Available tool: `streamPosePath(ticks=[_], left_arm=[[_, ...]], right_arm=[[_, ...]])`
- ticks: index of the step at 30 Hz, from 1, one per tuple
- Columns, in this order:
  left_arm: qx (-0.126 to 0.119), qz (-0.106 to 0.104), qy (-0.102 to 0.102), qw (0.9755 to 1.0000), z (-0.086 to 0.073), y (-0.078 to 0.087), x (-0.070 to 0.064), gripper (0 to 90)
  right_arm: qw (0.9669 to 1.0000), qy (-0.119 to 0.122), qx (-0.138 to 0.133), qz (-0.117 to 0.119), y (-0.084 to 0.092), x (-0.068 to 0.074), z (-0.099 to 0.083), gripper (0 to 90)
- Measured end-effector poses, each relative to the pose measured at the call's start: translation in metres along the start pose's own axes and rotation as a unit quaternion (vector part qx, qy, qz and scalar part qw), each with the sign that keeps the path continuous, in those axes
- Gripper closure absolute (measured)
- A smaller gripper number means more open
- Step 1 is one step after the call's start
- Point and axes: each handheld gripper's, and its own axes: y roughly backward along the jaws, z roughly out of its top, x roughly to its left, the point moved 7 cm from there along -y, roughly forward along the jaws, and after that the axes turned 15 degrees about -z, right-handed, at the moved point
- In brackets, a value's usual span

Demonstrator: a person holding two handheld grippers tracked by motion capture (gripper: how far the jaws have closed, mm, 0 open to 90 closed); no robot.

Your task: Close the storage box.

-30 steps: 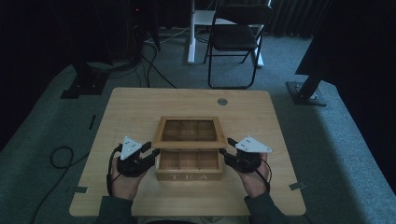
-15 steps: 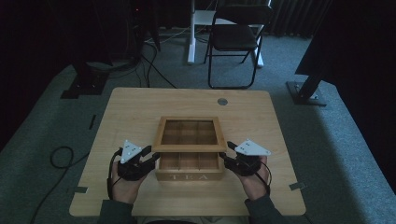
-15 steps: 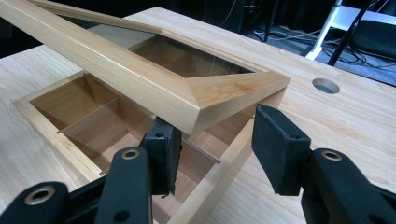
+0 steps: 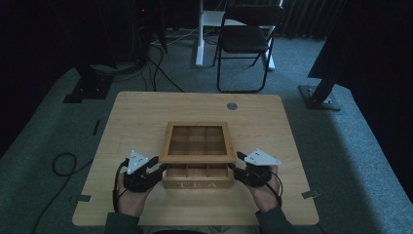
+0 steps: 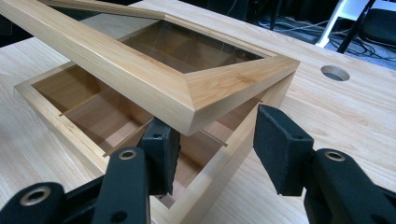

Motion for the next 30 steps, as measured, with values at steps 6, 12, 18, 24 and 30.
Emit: streamPosePath(ticks=[6,12,18,24,30], left_arm=[[0.0,0.0,0.002,1.0,-0.002,-0.001,0.0,58.4],[0.002,0.0,0.006,1.0,-0.006,-0.001,0.0,58.1],[0.005,0.0,0.007,1.0,-0.009,-0.002,0.001,57.8],[0.008,0.001,0.01,0.9999,-0.012,-0.003,0.001,57.6],[0.01,0.001,0.012,0.9999,-0.015,-0.004,0.0,57.6]], right_arm=[[1.0,-0.001,0.003,0.002,0.0,0.0,-0.003,49.9],[1.0,0.0,0.007,0.003,-0.001,0.001,-0.006,49.9],[0.9999,-0.001,0.011,0.005,-0.001,0.002,-0.009,49.8],[0.9999,-0.002,0.014,0.007,-0.002,0.003,-0.012,49.9],[0.9998,-0.005,0.017,0.007,-0.002,0.004,-0.015,50.0]])
